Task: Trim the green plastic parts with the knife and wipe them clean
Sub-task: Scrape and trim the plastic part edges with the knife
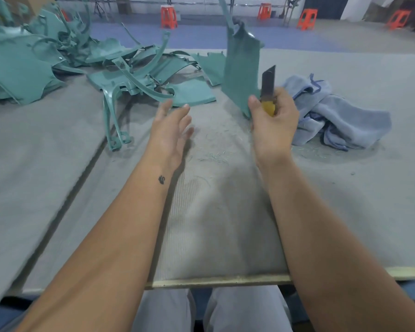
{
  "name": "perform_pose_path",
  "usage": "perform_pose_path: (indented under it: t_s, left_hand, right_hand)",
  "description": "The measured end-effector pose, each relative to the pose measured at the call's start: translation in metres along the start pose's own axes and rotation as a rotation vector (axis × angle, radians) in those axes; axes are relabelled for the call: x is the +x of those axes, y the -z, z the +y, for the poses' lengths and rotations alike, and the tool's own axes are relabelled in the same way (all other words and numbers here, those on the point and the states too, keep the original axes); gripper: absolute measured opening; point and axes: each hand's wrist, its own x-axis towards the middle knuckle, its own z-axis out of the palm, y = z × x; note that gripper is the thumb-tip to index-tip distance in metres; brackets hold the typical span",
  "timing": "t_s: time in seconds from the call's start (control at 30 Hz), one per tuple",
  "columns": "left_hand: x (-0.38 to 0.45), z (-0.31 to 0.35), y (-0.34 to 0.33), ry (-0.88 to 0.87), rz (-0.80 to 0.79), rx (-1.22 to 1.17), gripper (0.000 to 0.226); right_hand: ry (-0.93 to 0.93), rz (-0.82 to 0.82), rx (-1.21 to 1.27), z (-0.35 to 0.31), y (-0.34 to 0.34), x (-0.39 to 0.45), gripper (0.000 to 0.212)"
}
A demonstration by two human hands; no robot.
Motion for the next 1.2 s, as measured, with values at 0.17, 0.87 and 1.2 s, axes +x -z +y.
perform_pose_path:
  t_s: [0.17,0.87,1.2]
  left_hand:
    - [-0.005,-0.002,-0.009,0.108,-0.183,0.055,0.033]
    - [0.002,0.008,0.011,0.185,0.013,-0.178,0.023]
    - [-0.003,-0.011,-0.009,0.141,-0.209,-0.081,0.041]
  right_hand:
    - [0.161,-0.189,-0.448,0.000,-0.007,-0.016,0.012]
    - [-0.363,-0.256,-0.083,0.008,-0.012,-0.008,0.014]
    - [-0.482,-0.287,0.041,0.008,-0.020,-0.015,0.017]
